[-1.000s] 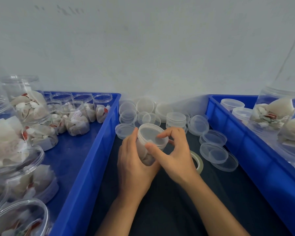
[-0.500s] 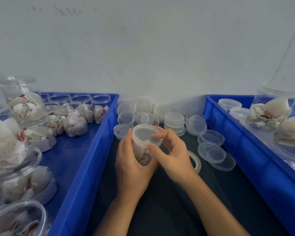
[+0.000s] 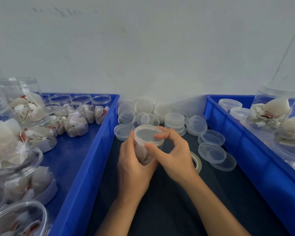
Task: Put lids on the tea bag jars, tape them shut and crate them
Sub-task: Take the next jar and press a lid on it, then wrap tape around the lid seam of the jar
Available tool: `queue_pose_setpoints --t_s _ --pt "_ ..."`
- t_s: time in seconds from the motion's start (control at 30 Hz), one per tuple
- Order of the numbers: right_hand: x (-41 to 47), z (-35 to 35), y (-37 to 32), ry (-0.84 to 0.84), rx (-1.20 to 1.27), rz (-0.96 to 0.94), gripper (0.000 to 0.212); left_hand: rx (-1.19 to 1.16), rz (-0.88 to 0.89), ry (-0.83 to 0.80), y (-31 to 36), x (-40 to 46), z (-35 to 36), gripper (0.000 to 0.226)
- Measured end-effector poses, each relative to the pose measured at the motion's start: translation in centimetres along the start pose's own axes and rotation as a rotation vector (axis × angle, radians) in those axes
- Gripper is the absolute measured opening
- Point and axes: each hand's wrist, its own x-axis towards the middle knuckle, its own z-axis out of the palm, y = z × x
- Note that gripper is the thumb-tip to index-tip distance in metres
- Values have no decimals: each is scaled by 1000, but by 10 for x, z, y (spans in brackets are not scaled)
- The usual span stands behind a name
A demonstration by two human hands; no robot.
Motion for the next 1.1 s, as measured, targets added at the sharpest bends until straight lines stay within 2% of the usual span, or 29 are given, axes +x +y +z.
queue_pose_setpoints --t_s 0.3,0.37,0.43,0.5,0.57,0.63,0.7,0.73,0.83,0.97,1.03,1.1 --pt "-8 12 -10 104 -136 16 35 39 -60 31 4 -2 0 86" --pt "-7 13 -12 99 -166 28 36 58 -71 21 4 -3 0 92" --pt "-3 6 -15 -2 -184 44 42 86 -80 39 6 -3 1 104" --pt "3 -8 -16 -177 -267 34 54 128 -74 57 8 -4 2 108" --pt "8 -25 -14 -227 -396 56 61 167 -57 65 6 -2 3 107" --pt "11 -42 -5 -212 -652 94 53 157 -64 54 4 0 2 108" --pt "12 -51 2 -330 -1018 137 49 134 -72 56 1 2 2 108" --pt "11 -52 2 -404 -1112 177 53 128 -70 62 -1 2 3 109" --pt "8 -50 2 -523 -1085 269 66 159 -60 88 -3 1 4 110" --pt "9 -44 -1 -538 -1012 276 57 280 39 174 3 3 1 103" --pt "9 -47 -2 -484 -929 250 50 338 158 251 5 2 -1 83" --pt "12 -52 -4 -391 -792 225 43 339 287 284 8 0 -2 50"
